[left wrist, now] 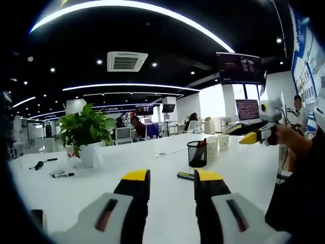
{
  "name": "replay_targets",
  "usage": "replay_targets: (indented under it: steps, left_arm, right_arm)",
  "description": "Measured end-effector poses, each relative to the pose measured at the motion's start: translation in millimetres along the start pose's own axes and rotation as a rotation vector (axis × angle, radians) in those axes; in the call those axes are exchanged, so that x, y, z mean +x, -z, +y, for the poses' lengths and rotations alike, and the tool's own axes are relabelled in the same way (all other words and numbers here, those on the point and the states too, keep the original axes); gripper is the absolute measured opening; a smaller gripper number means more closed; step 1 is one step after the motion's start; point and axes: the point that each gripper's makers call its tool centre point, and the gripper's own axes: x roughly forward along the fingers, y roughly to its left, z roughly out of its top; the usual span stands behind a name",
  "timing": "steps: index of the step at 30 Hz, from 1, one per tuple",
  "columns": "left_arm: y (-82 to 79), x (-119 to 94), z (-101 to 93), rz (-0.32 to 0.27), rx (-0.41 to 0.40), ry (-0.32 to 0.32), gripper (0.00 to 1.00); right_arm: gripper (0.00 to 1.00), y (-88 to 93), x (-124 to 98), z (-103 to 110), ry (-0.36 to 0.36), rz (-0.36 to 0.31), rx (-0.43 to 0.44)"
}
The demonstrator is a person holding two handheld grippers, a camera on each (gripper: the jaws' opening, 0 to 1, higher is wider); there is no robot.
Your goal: Place the scattered laser pointers and whiteboard markers into the pen holder and stack the scattered paper cups together
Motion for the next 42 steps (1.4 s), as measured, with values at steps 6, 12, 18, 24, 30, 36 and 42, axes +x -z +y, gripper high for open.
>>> replay_targets:
  steps: [6,12,18,24,30,36,42]
  left_arm:
    - [9.3,2.2,-9.7,0.058,0.017,0.036,0.37]
    - [4.3,1.3,-12.5,0.026,-0.029,0.067,0.36]
    - [2.7,4.5,-14.1,0.023,-0.026,0.059,0.36]
    - [8.1,10.1,-13.3,0.036,-0.037,0.051,0.36]
    - [6.6,8.7,-14.4,0.044,-0.016,0.039,0.37]
    - [-6.0,2.6,-20.6,-0.017,-0.054,0.096,0.40]
    - [-11.7,0.3,-27.0,-0.053,-0.101,0.162,0.41]
  right_arm:
    - [0.53,-10.5,4.1,15.0,-0.137,-0.034,0.034]
    - [0.53,3.2,10.0,12.2,-0.175,0.033,0.013]
    - [0.50,19.6,14.0,-10.3,-0.084,0.147,-0.060]
    - [0.51,23.3,14.5,-6.3,-0.094,0.211,-0.076]
    - [0.53,26.5,21.1,11.6,-0.200,0.287,-0.198]
    - [0.53,25.5,32.5,13.8,-0.173,0.256,-0.195]
    - [0.52,36.8,45.1,14.9,-0.140,0.244,-0.111]
